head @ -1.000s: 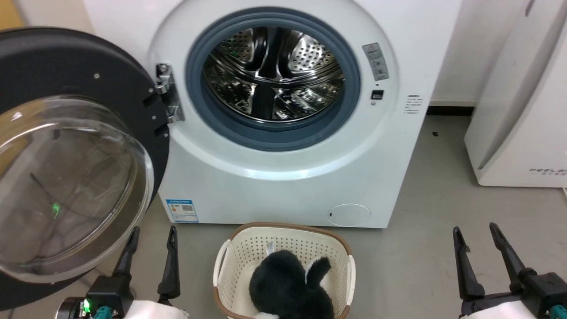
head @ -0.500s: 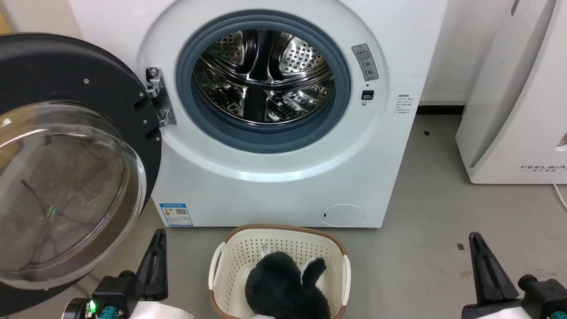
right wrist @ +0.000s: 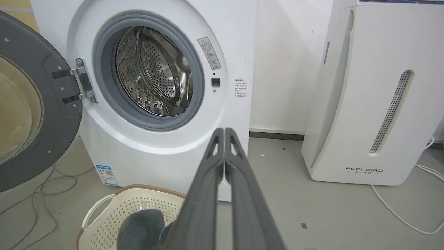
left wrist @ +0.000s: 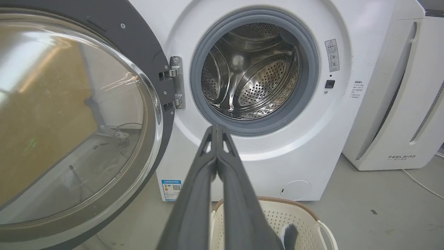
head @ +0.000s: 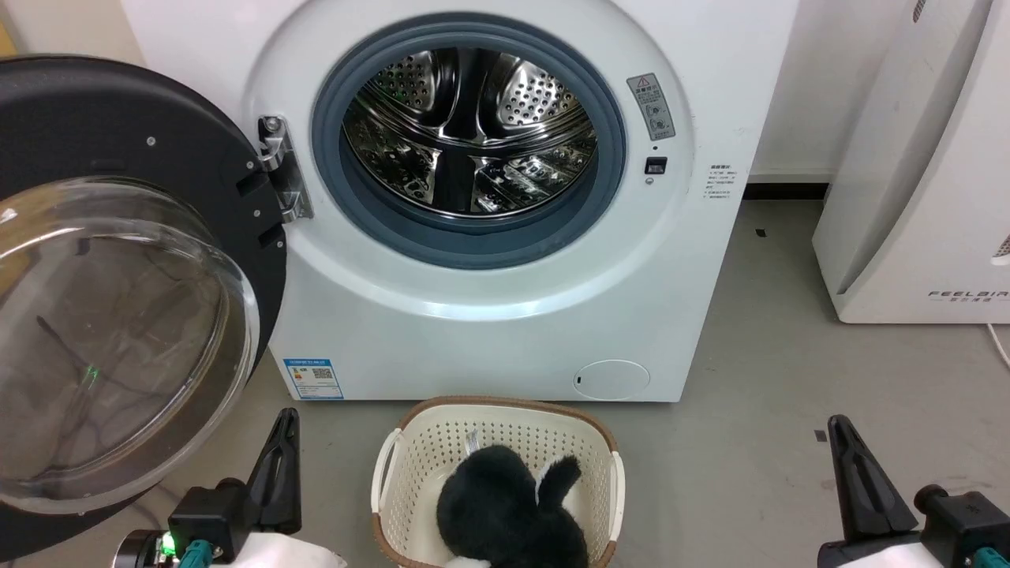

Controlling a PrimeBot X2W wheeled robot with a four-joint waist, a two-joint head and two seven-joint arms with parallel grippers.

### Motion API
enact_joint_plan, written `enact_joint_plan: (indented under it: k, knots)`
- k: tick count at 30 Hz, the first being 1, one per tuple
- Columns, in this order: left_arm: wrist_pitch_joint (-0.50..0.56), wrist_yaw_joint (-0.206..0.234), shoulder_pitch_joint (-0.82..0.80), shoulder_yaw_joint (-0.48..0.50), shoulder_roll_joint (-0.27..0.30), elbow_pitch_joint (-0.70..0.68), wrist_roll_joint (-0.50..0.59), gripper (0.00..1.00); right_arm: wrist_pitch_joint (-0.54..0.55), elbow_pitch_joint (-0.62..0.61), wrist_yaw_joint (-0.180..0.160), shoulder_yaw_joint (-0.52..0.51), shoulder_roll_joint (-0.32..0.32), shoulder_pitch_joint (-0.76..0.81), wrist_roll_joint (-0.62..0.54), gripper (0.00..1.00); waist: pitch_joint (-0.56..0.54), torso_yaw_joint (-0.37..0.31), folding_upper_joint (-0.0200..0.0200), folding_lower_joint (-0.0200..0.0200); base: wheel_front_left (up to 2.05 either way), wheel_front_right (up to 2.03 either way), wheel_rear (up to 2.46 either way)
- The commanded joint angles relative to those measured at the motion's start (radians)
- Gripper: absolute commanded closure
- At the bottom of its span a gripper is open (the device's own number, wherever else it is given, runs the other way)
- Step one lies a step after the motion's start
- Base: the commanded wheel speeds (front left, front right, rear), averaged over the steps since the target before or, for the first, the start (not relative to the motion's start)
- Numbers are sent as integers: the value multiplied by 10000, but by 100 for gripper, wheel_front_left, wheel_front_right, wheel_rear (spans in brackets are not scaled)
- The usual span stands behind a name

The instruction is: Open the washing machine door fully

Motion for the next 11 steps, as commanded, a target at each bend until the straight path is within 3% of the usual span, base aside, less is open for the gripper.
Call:
enact_joint_plan:
  k: [1, 11]
  knots:
    - [44, 50, -54, -23, 3, -69, 72, 100, 69, -66, 1, 38, 4, -104, -49, 100, 6, 0, 0, 0, 0, 0, 0]
    - [248, 104, -88, -61, 4, -145, 131, 100, 274, -109, 1, 116, 7, -174, -95, 100, 59, -2, 0, 0, 0, 0, 0]
